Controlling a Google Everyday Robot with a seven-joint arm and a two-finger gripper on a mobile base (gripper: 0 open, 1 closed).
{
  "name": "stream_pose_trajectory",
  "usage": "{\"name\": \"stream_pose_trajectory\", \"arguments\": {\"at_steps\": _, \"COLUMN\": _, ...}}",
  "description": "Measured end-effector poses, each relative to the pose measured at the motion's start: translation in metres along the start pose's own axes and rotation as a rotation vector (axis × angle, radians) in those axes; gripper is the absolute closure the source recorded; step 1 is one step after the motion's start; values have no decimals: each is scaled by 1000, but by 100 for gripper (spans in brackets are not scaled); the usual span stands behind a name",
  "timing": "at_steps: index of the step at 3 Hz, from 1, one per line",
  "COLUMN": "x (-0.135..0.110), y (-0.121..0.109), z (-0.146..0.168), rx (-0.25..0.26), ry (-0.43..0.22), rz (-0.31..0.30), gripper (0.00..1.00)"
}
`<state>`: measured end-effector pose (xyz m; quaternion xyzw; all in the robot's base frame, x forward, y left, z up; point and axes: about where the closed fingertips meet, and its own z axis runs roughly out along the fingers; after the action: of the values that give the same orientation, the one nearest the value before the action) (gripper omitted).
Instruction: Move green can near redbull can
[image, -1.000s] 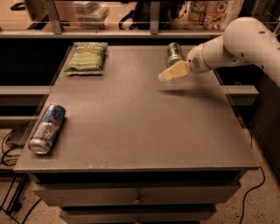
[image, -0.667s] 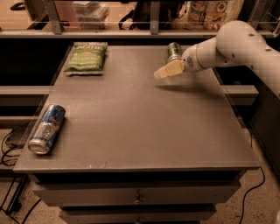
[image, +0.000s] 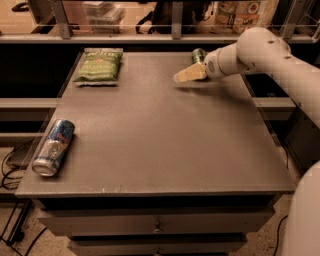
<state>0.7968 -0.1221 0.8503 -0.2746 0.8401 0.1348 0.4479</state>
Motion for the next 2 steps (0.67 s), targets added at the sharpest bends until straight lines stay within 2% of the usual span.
{"name": "stream_pose_trajectory", "arguments": {"at_steps": 1, "x": -4, "y": -13, "z": 7, "rx": 32, "ry": -15, "rz": 35, "gripper": 18}}
{"name": "stream_pose_trajectory", "arguments": {"at_steps": 2, "x": -11, "y": -16, "z": 8, "rx": 59, "ry": -16, "rz": 16, "gripper": 41}}
